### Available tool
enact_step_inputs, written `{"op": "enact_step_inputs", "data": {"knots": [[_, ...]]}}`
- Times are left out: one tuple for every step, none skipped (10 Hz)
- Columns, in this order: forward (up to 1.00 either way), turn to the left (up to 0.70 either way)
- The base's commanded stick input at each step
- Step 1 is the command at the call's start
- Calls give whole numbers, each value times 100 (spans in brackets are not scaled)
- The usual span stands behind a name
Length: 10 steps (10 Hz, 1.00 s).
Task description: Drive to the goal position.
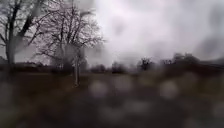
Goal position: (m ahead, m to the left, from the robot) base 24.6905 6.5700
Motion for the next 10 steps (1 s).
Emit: {"op": "enact_step_inputs", "data": {"knots": [[100, 0], [100, 0], [100, 0], [100, 0], [100, 0], [100, 0], [100, 0], [100, 0], [100, 0], [100, 0]]}}
